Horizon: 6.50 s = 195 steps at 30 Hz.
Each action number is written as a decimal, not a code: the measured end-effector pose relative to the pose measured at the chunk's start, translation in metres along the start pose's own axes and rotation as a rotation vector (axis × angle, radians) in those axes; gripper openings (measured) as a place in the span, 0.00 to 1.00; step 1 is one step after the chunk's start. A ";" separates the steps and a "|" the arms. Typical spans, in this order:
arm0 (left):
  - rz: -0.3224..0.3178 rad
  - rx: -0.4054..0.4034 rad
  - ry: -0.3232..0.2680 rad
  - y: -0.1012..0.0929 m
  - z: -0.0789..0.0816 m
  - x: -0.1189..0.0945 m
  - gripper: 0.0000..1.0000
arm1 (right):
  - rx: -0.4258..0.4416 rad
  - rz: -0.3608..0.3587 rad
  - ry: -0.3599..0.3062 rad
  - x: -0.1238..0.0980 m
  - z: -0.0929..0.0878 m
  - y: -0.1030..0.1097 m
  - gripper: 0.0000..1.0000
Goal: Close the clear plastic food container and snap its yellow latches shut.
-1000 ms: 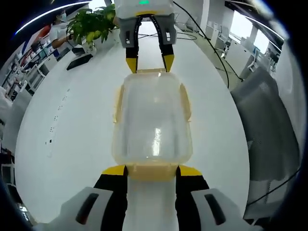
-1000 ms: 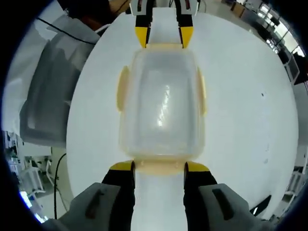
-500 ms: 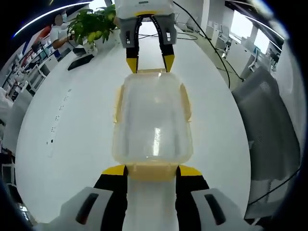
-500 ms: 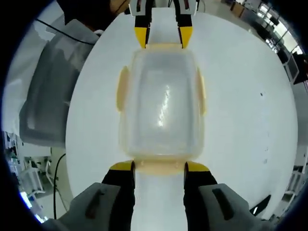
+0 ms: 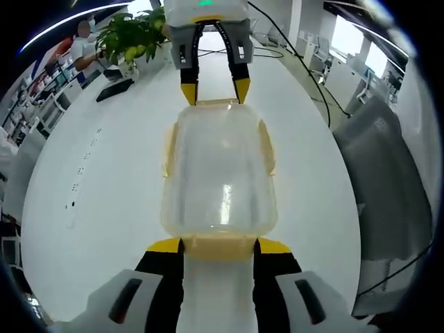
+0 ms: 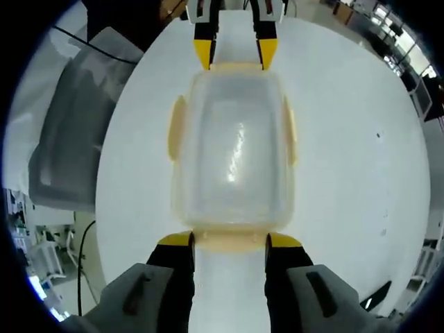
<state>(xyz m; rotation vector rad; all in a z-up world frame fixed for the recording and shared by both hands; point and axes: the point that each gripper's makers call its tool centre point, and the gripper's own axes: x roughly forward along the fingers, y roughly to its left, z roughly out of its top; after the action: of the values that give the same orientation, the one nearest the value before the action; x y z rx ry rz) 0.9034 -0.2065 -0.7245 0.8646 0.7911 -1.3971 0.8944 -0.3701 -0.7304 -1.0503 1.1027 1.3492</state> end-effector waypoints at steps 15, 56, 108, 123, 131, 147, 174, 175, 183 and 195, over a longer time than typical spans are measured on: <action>0.000 -0.008 -0.006 0.001 0.000 0.001 0.33 | -0.008 -0.004 0.008 0.001 0.001 -0.001 0.36; 0.040 -0.021 -0.043 -0.002 0.005 -0.014 0.40 | -0.019 -0.030 0.025 -0.005 -0.004 0.000 0.40; 0.610 -0.932 -0.408 0.010 0.002 -0.031 0.32 | 0.912 -0.497 -0.666 -0.027 0.017 -0.013 0.27; 0.585 -1.042 -0.444 0.001 -0.003 -0.012 0.27 | 1.111 -0.462 -0.753 -0.013 0.012 -0.012 0.25; 0.576 -1.065 -0.468 0.000 0.003 -0.009 0.25 | 1.148 -0.458 -0.780 -0.013 0.015 -0.010 0.24; 0.579 -1.122 -0.490 0.001 0.005 -0.008 0.24 | 1.224 -0.463 -0.813 -0.013 0.013 -0.010 0.24; 0.624 -1.194 -0.491 0.002 0.003 -0.007 0.22 | 1.302 -0.460 -0.831 -0.012 0.010 -0.011 0.22; 0.623 -1.201 -0.493 0.002 0.003 -0.007 0.21 | 1.304 -0.461 -0.832 -0.012 0.010 -0.011 0.22; 0.604 -1.284 -0.512 0.003 -0.001 -0.005 0.16 | 1.377 -0.444 -0.864 -0.013 0.008 -0.010 0.18; 0.625 -1.286 -0.499 0.004 0.000 -0.006 0.16 | 1.382 -0.459 -0.846 -0.013 0.012 -0.007 0.18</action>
<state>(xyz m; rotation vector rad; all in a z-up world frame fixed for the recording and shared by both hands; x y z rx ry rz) 0.9072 -0.2041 -0.7190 -0.2570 0.7366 -0.3118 0.9017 -0.3602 -0.7154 0.3033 0.7560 0.3119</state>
